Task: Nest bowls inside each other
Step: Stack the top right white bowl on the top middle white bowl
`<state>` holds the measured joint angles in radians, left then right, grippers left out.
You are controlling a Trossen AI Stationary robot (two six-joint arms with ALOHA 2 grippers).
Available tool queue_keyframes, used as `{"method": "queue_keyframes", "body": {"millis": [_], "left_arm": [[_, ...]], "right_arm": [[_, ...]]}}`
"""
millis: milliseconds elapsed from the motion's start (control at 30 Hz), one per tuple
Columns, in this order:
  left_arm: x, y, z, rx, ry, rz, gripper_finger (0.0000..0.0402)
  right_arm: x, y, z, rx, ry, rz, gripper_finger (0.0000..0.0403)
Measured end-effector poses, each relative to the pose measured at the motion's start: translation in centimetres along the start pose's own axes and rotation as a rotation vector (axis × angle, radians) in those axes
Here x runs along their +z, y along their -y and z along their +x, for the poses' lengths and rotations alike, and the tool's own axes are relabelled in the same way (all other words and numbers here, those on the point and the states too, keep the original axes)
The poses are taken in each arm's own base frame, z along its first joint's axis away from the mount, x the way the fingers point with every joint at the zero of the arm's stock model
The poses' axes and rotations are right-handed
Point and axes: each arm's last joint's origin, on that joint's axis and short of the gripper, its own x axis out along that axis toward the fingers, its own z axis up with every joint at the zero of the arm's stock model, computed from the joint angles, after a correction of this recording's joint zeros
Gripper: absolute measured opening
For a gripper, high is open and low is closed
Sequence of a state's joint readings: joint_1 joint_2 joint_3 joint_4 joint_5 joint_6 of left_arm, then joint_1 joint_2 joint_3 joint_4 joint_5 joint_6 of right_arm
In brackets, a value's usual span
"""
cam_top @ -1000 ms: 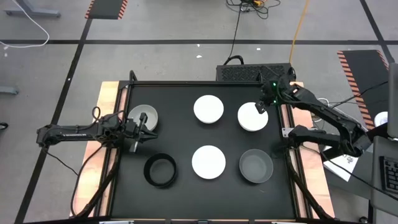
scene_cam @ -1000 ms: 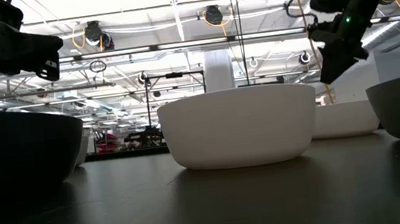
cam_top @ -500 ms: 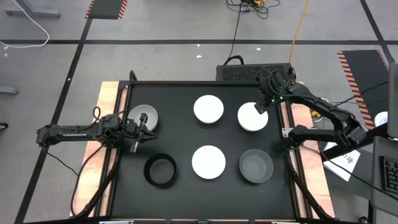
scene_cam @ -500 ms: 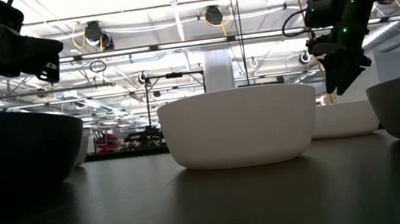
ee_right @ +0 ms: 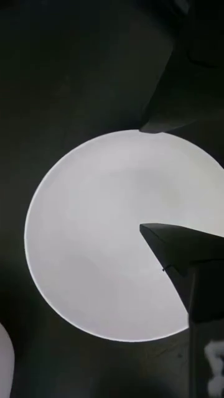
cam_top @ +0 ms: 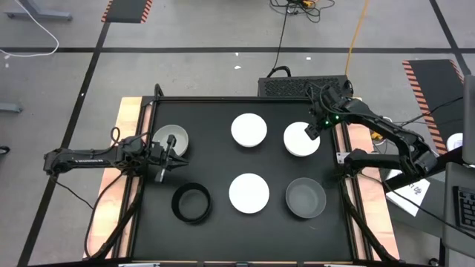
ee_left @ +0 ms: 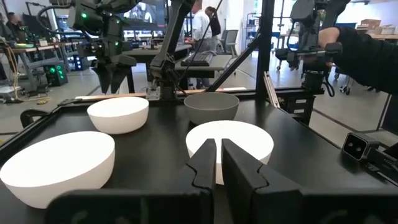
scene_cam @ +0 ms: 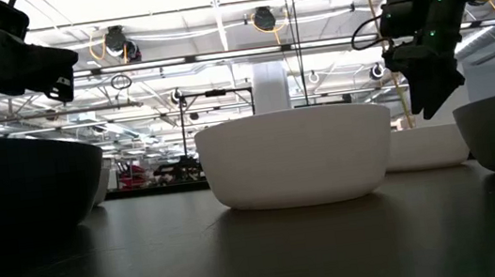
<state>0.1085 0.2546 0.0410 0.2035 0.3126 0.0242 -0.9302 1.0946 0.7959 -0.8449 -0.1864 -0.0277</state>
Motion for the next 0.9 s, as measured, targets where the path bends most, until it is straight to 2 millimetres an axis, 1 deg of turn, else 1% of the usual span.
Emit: {"method": "queue_keyframes", "body": {"millis": [200,333,633,900], "left_arm": [[0.0,0.0,0.0,0.0,0.0,-0.004,0.0026],[0.0,0.0,0.0,0.0,0.0,-0.005,0.0026],[0.0,0.0,0.0,0.0,0.0,-0.006,0.0026],[0.0,0.0,0.0,0.0,-0.001,-0.006,0.0026]], "right_arm": [[0.0,0.1,0.0,-0.048,-0.003,0.009,0.0242],[0.0,0.3,0.5,-0.054,-0.035,0.017,0.0242],[0.6,0.7,2.8,-0.053,-0.138,0.031,0.0242],[1.1,1.0,4.4,-0.055,-0.175,0.036,0.0242]]}}
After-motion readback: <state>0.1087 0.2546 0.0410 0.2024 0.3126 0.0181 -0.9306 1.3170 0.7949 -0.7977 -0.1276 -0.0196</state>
